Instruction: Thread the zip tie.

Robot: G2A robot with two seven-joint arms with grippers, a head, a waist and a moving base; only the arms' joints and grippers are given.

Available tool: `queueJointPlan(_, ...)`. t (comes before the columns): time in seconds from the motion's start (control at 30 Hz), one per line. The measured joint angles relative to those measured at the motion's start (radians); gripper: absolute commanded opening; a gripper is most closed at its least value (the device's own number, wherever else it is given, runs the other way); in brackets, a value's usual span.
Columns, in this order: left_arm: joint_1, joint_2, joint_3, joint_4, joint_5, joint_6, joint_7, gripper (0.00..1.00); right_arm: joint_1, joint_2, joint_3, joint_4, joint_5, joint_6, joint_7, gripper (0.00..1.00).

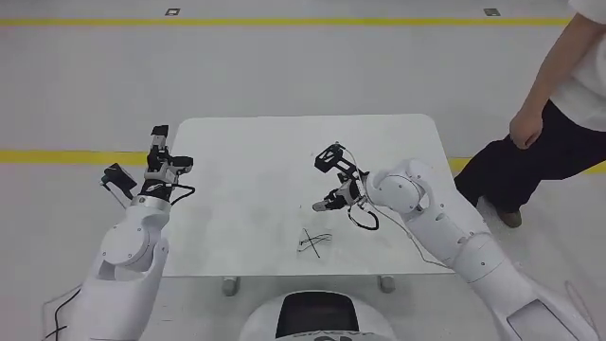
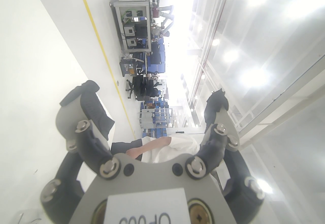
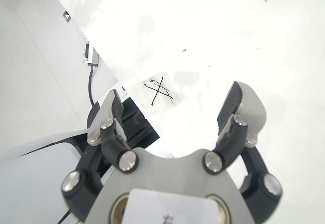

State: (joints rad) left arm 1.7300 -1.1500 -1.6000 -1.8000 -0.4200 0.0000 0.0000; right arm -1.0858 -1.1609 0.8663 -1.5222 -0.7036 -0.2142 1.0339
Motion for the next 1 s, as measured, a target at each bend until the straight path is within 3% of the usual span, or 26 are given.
queueJointPlan(0.27, 0.000, 0.000, 0.000, 0.000, 0.000, 0.000, 0.000, 1.00, 0.000, -0.001, -0.005, -0.001, -0.005, -0.005, 0.002, 1.00)
queueJointPlan(0.63, 0.000, 0.000, 0.000, 0.000, 0.000, 0.000, 0.000, 1.00, 0.138, -0.045, -0.151, 0.105, -0.021, -0.125, 0.074, 1.00)
queueJointPlan(0.73, 0.000, 0.000, 0.000, 0.000, 0.000, 0.000, 0.000, 1.00, 0.162, -0.055, -0.207, 0.104, -0.014, -0.126, 0.092, 1.00)
queueJointPlan(1.0, 0.000, 0.000, 0.000, 0.000, 0.000, 0.000, 0.000, 1.00, 0.161, -0.055, -0.203, 0.103, -0.015, -0.126, 0.091, 1.00)
